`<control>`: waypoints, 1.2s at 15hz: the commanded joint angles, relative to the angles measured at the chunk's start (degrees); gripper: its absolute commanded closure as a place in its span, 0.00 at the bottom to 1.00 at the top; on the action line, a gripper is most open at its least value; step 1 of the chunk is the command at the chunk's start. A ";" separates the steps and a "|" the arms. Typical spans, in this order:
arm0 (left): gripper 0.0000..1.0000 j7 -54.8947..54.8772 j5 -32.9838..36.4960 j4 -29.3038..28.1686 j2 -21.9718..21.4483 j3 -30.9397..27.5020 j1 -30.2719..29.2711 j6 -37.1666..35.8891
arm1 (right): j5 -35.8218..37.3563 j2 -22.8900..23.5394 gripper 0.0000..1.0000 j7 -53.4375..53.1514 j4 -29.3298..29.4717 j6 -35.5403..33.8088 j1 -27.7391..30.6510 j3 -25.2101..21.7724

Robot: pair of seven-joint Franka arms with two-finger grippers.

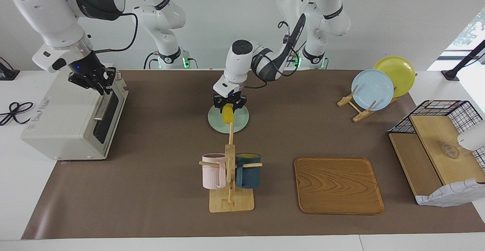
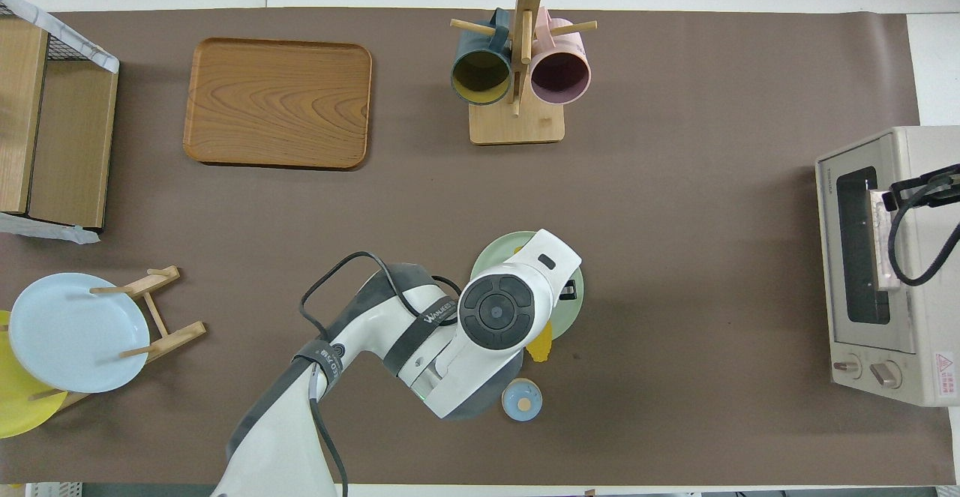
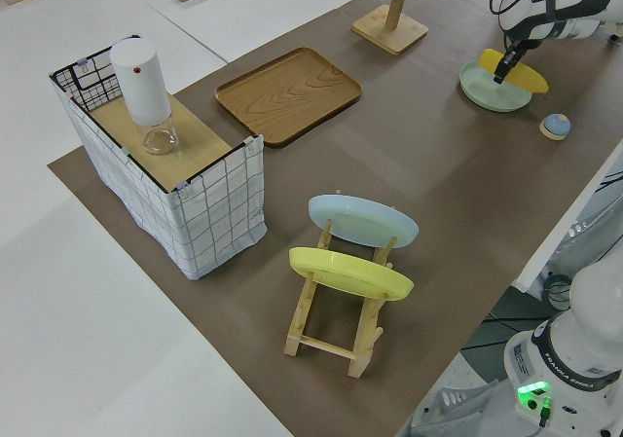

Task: Put corn in oven
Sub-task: 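Lower the corn onto the plate while the right gripper opens the oven door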

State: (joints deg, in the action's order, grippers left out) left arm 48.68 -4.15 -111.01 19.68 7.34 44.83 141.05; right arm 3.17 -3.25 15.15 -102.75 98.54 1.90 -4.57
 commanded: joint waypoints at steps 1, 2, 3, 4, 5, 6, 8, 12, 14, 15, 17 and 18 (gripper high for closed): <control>1.00 -0.43 -1.21 -0.70 -0.34 -0.93 0.96 1.24 | 4.30 -6.67 1.00 -3.89 -13.15 8.48 1.61 0.44; 1.00 -0.52 -1.21 -0.70 -0.34 -0.93 0.88 1.15 | 4.57 -6.85 1.00 -5.21 -15.44 9.64 2.40 0.44; 1.00 -0.78 -1.12 -0.70 -0.25 -0.93 0.70 1.15 | 5.70 -6.42 1.00 -8.09 -15.90 9.74 2.23 0.44; 0.83 -1.39 -1.12 -0.70 -0.25 -0.93 0.61 0.98 | 7.36 -5.98 1.00 -9.68 -15.99 9.74 2.49 0.52; 0.58 -1.49 -1.12 -0.70 -0.25 -0.93 0.61 0.98 | 7.99 -5.72 1.00 -10.05 -16.43 9.91 2.58 0.44; 0.22 -1.49 -1.12 -0.70 -0.25 -0.93 0.70 0.89 | 8.26 -5.19 1.00 -9.97 -16.61 10.52 2.76 0.44; 0.00 -1.49 -1.12 -0.70 -0.25 -1.01 0.61 0.63 | 10.44 -4.40 1.00 -9.79 -17.39 11.05 3.28 0.44; 0.00 -1.92 -1.12 -0.35 -1.13 -1.19 -0.18 -1.39 | 10.98 -4.31 1.00 -9.96 -19.77 13.95 4.42 0.52; 0.00 -4.28 -1.12 -0.08 -3.75 -1.19 -2.80 -4.89 | 10.90 -4.13 1.00 -10.23 -20.30 14.75 4.25 0.61; 0.00 -6.04 -1.12 0.09 -5.51 -1.19 -4.64 -7.17 | 10.55 -4.04 1.00 -10.92 -20.39 14.75 3.90 0.61; 0.00 -8.59 -1.12 2.45 -7.89 -1.19 -8.86 -13.05 | 9.84 -3.52 1.00 -12.51 -20.91 15.10 3.55 0.70; 0.00 -10.35 -1.12 4.03 -8.77 -1.19 -10.97 -16.57 | 8.54 -3.17 1.00 -12.95 -21.18 15.36 2.94 0.79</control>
State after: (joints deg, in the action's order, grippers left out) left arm 42.36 -4.15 -108.61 14.41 5.95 37.94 131.32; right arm 12.69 -7.27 4.25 -120.94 110.85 4.71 -4.47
